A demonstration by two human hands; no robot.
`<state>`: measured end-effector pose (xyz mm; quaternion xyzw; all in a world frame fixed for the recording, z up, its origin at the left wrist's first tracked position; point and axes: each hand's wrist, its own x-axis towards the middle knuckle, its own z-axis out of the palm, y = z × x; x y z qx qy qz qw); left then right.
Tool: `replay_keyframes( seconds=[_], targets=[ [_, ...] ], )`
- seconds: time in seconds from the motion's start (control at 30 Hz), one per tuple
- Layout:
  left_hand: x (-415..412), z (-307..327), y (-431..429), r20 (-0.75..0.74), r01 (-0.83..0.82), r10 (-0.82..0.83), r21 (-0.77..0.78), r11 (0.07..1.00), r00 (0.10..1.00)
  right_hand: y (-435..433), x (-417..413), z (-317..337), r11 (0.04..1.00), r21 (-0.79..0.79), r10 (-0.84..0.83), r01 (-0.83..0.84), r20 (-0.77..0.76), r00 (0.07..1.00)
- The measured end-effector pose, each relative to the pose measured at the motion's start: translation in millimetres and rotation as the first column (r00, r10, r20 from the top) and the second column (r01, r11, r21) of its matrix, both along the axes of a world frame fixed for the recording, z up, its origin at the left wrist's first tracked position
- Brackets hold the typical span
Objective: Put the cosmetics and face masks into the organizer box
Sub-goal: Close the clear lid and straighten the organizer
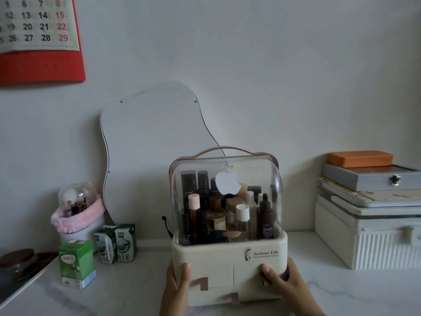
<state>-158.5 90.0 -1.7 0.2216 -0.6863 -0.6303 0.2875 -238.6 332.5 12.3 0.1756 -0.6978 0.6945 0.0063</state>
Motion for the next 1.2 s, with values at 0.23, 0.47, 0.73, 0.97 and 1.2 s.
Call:
replay_keyframes(
  seconds=[0.23,0.47,0.73,0.97,1.2],
  targets=[
    [-14.9,3.3,47.8,0.016,0.201,-0.201,-0.005,0.979,0.979,51.4,-16.4,1.3,0.988,0.012,-0.156,0.155,0.056,0.986],
    [-51.8,13.3,104.3,-0.036,0.356,-0.356,0.011,0.934,0.934,93.0,-40.9,-0.3,0.933,0.063,-0.36,0.355,0.11,0.926],
    [-89.8,13.3,122.8,-0.048,0.365,-0.362,0.085,0.927,0.931,99.6,-71.6,-4.1,0.829,0.112,-0.558,0.547,0.153,0.815],
    [-114.5,11.4,124.4,-0.084,0.361,-0.353,0.112,0.926,0.932,82.0,-88.8,-9.7,0.702,0.137,-0.71,0.698,0.205,0.674],
    [-130.8,10.0,118.1,-0.074,0.362,-0.357,0.082,0.928,0.931,72.4,-99.1,-8.1,0.712,0.121,-0.698,0.692,0.234,0.677]
  ],
)
